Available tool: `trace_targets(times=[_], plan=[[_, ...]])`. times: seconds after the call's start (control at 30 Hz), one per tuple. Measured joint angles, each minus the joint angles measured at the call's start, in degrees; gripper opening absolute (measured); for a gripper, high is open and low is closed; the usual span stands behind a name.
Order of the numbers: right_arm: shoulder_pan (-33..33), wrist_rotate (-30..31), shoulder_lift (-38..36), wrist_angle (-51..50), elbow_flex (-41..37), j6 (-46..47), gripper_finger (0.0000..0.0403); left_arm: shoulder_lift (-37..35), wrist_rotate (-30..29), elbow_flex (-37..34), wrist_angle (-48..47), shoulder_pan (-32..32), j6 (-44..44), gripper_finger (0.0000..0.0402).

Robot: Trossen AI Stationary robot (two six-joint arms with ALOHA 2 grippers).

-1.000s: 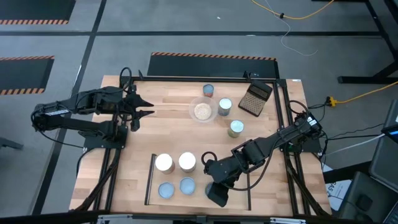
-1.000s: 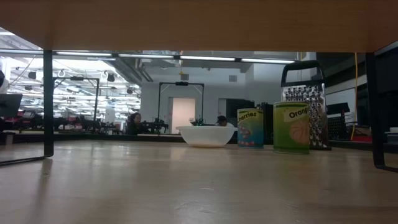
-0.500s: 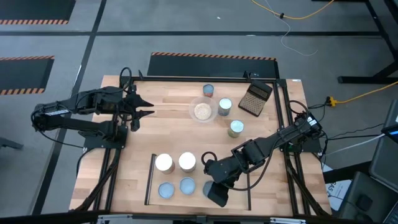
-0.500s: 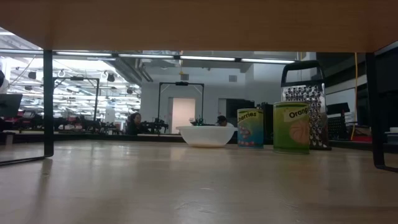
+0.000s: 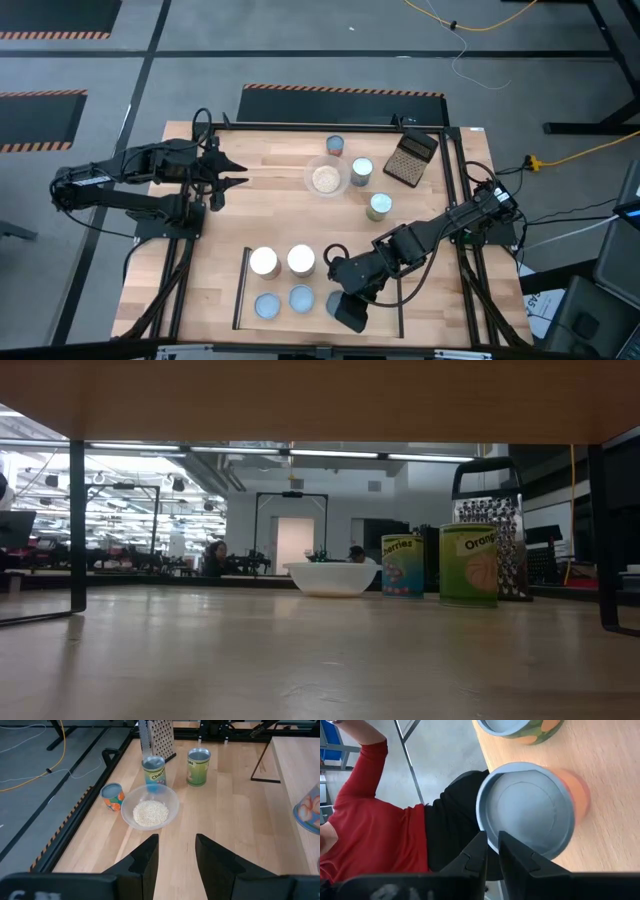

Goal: Pick and place cans onto a shelf
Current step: Put the canned cherries on the shelf

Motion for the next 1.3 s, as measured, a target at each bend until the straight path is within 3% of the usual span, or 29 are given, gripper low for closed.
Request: trace_targets(times=[0.17,0.3,0.4,0.53,0.63,0.87,1.17,1.3], plan=[[-0.76,-5.76,-0.93,0.15,0.00,-11.59,0.0052,0.11,0.01,0.00,0.02,0.00,0.00,0.0121],[-1.37,-5.72,-4.25,-3.17,0.00,-20.98,0.0052,0.66,0.17,0.00,0.55,0.01,-0.02,0.0121],[-2.34,0.05,-7.99,-10.16,0.00,-26.65,0.0052,1.66,1.43,0.00,0.99,0.02,-0.04,0.0121],[-3.63,13.64,-13.02,-19.35,0.00,-35.19,0.0052,3.67,1.50,0.00,3.85,0.01,0.00,0.0121],[-6.71,16.83,-15.66,-22.38,0.00,-41.24,0.0052,5.81,1.50,0.00,8.08,0.02,0.82,0.0121],[-16.99,16.36,-18.85,-23.31,0.00,-56.40,0.0052,13.47,1.53,0.02,21.56,0.07,5.20,0.0121],[-27.99,13.22,-19.09,-24.02,-0.23,-68.59,0.0052,26.29,1.65,0.00,30.01,1.06,7.28,0.0121],[-33.33,9.51,-20.36,-21.06,-6.02,-71.45,0.0052,30.95,1.50,0.00,33.53,1.87,8.00,0.0121]])
